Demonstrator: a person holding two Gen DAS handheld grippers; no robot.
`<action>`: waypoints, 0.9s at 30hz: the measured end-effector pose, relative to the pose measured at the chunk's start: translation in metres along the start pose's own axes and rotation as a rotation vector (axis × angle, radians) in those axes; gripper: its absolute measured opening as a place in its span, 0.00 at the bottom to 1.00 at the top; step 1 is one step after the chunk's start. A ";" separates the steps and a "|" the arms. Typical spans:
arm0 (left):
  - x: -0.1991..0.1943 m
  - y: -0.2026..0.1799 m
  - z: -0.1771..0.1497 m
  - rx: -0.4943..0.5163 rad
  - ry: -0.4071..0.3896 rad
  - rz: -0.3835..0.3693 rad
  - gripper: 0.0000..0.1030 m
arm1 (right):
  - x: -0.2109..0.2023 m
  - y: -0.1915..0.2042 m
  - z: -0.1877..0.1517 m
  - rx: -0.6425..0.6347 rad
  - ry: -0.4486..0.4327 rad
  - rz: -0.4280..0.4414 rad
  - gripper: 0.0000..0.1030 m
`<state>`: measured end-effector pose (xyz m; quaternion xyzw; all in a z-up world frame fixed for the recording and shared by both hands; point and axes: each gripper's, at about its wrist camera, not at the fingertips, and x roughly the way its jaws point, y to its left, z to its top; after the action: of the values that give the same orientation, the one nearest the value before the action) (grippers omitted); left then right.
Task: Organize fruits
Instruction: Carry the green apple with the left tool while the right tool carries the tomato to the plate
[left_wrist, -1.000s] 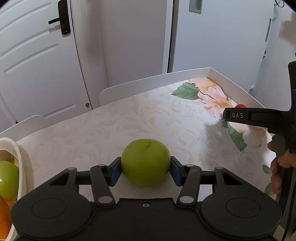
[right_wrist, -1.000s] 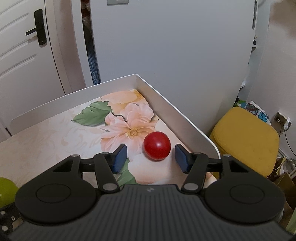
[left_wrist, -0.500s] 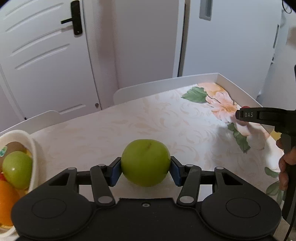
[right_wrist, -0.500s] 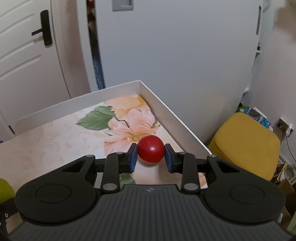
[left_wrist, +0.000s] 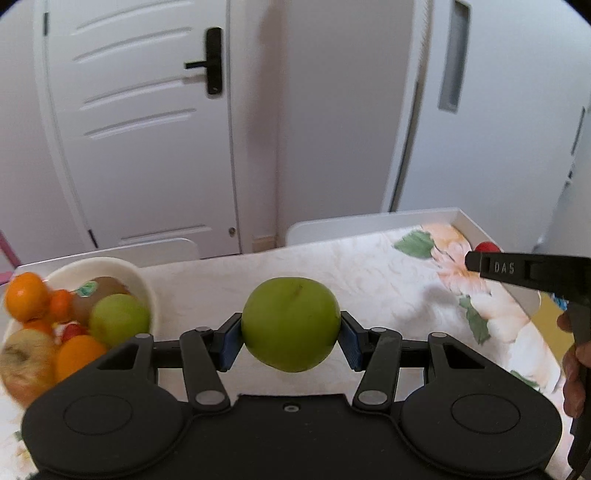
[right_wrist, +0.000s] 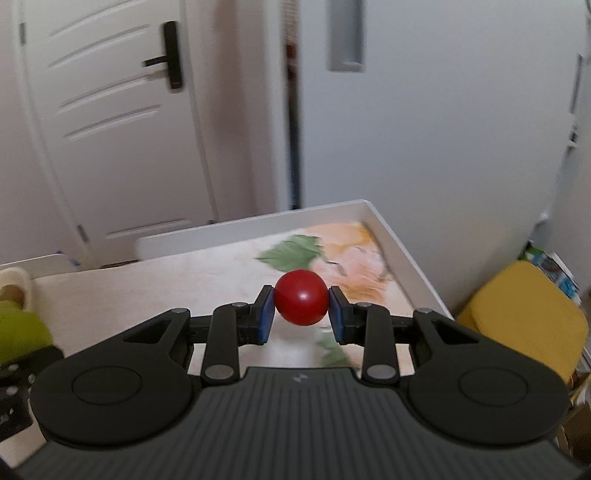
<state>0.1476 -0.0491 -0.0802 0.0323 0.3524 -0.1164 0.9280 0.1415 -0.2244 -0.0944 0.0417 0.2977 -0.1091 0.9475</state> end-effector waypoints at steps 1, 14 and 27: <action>-0.005 0.004 0.001 -0.010 -0.009 0.009 0.56 | -0.004 0.006 0.002 -0.014 0.002 0.017 0.44; -0.039 0.079 0.022 -0.075 -0.064 0.113 0.56 | -0.033 0.103 0.022 -0.121 0.002 0.201 0.44; -0.019 0.162 0.024 -0.067 0.008 0.172 0.56 | -0.024 0.202 0.016 -0.169 0.033 0.285 0.44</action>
<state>0.1879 0.1086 -0.0535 0.0320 0.3559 -0.0242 0.9337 0.1776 -0.0258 -0.0646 0.0054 0.3124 0.0523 0.9485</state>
